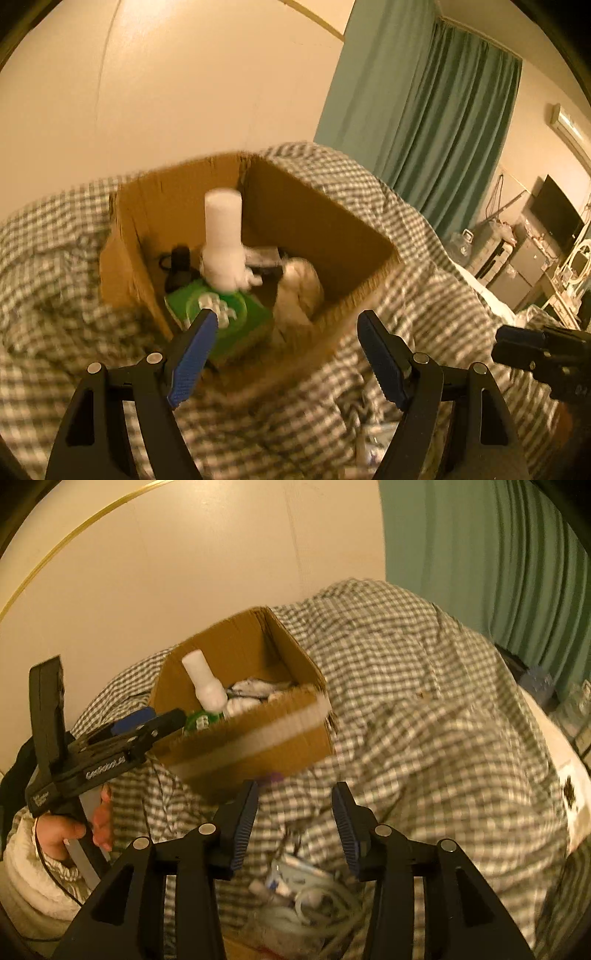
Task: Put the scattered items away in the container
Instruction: 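Carry both items over the cardboard box and open both tools to drop them, then move both tools back to the pile, left tool onto the grey plastic hanger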
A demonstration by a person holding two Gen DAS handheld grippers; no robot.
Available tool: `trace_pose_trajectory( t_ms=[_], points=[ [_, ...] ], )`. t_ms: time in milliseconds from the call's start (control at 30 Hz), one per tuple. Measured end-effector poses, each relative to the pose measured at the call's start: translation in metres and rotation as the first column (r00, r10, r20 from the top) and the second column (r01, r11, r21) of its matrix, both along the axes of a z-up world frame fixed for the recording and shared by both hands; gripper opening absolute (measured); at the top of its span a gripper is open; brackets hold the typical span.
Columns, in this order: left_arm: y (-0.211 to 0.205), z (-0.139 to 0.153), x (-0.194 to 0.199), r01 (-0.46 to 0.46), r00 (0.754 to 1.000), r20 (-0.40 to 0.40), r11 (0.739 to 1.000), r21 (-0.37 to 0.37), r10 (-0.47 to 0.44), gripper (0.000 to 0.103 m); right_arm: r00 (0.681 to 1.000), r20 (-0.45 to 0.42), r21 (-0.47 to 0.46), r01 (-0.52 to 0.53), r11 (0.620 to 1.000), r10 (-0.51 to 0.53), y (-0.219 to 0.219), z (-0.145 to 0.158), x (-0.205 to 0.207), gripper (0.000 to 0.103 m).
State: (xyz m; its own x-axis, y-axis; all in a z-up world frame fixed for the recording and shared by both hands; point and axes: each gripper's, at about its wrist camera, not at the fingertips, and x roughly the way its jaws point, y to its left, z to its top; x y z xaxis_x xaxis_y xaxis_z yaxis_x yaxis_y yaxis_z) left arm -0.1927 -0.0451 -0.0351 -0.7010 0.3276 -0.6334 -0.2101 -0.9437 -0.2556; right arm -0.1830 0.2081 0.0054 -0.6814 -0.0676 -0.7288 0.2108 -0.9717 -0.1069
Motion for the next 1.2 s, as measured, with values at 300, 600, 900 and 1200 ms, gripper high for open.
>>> trace_pose_trajectory(
  t_ms=[300,600,900,1200],
  points=[
    [0.018,-0.020,0.042,0.023,0.999,0.034,0.999,-0.042,-0.022,0.087,0.998,0.017,-0.055,0.059,0.997,-0.058,0.023,-0.003,0.031,0.052],
    [0.055,-0.060,0.069,0.160,0.974,0.169,0.985,-0.059,-0.148,0.087,0.992,0.068,-0.063,0.110,0.992,-0.106,0.034,-0.014,0.041,0.052],
    [0.108,-0.086,0.096,0.372,0.915,0.210,0.923,-0.101,-0.345,0.087,0.986,0.118,-0.035,0.121,0.992,-0.116,0.035,-0.026,0.038,0.054],
    [0.139,-0.116,0.100,0.513,0.834,0.283,0.854,-0.085,-0.473,0.047,0.973,0.174,0.008,0.155,0.988,-0.154,0.038,-0.039,0.034,0.057]
  ],
)
